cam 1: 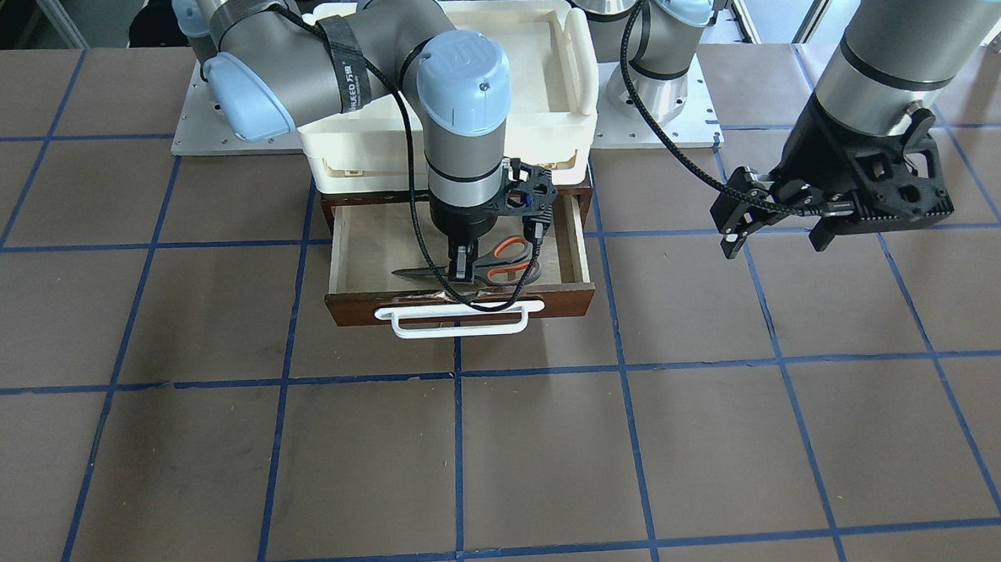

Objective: Put scissors in drawer and close it
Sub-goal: 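Lower the scissors into the drawer and open the right gripper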

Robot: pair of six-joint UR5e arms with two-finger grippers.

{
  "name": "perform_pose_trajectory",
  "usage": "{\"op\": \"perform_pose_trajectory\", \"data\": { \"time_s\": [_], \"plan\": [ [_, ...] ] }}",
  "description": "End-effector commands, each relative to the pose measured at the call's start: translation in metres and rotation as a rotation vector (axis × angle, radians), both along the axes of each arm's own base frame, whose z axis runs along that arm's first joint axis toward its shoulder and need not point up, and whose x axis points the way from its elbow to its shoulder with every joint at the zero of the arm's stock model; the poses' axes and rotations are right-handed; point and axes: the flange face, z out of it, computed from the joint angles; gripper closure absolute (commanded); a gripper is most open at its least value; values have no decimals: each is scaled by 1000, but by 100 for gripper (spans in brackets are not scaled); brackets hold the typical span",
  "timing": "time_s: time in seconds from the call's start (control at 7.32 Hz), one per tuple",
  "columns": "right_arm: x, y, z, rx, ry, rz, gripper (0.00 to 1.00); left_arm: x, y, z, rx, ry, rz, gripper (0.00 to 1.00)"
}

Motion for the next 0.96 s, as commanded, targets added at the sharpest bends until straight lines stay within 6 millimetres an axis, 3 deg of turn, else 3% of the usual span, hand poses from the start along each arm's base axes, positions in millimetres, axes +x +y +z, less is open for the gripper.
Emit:
{"op": "perform_pose_trajectory", "data": {
  "time_s": [0.0, 0.82],
  "plan": [
    [-1, 2, -10, -10, -3, 0, 100, 1, 1, 2, -2, -1, 1, 0],
    [0, 0, -19, -2, 1, -8, 97, 0, 0, 1, 0, 1, 5, 0]
  ]
}}
